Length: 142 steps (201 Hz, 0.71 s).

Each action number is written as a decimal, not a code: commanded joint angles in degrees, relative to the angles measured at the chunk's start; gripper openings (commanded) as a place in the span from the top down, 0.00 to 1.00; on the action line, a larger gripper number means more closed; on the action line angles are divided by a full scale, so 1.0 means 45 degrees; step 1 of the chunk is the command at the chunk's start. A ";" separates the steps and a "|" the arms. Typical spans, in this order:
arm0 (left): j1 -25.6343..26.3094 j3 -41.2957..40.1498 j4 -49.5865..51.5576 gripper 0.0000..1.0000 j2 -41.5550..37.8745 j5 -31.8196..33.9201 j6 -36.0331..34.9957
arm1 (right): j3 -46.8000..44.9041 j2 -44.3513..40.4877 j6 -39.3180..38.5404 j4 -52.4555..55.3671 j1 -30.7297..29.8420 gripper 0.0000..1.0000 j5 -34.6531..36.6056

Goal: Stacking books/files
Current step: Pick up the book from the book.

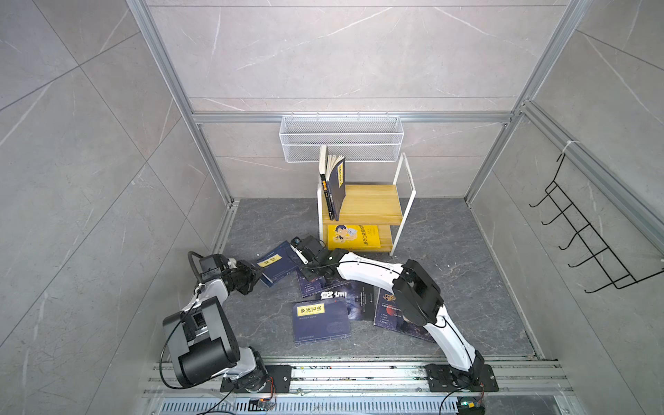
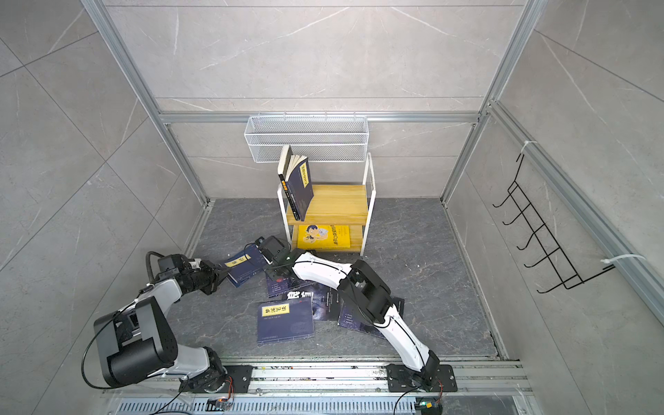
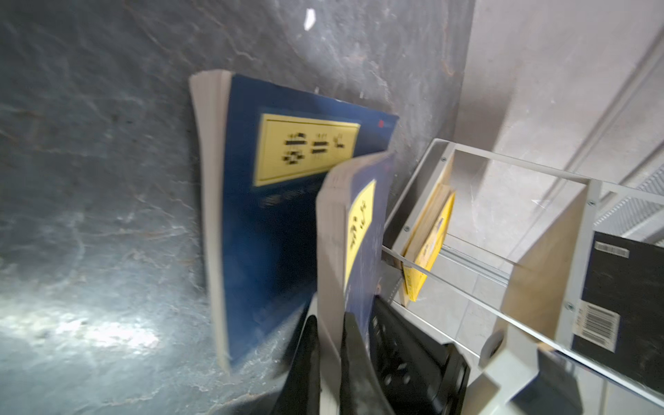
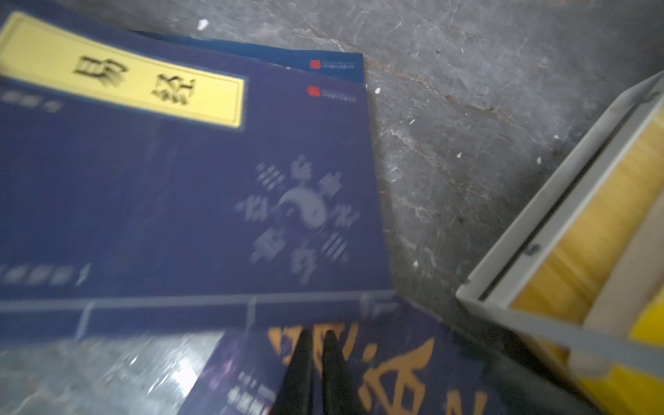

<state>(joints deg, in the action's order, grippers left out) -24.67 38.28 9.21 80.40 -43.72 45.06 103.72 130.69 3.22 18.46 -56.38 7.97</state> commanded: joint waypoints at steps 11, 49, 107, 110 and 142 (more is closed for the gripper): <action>0.0032 0.0224 0.0329 1.00 -0.0914 -0.1137 0.0141 | -0.2964 -0.2613 -0.0459 -0.2410 -0.0673 0.76 0.0698; 0.0042 0.0522 0.1690 1.00 -0.1673 -0.1669 -0.0305 | -0.6545 -0.5171 -0.0908 -0.5116 -0.1229 0.52 0.2039; 0.0130 0.0783 0.2911 1.00 -0.3432 -0.1949 -0.1766 | -1.0556 -0.7838 -0.4023 -0.9127 -0.2306 0.39 0.4168; 0.0137 0.0789 0.2947 1.00 -0.3482 -0.2020 -0.1821 | -1.0692 -0.7916 -0.4184 -0.9327 -0.2353 0.38 0.4282; 0.0269 0.0781 0.2892 1.00 -0.3878 -0.3101 -0.1919 | -1.1768 -0.8698 -0.5240 -1.0721 -0.2773 0.35 0.4762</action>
<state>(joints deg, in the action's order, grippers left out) -24.25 39.64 21.50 65.06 -50.50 39.18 53.82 94.78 -13.65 -20.14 -67.72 25.30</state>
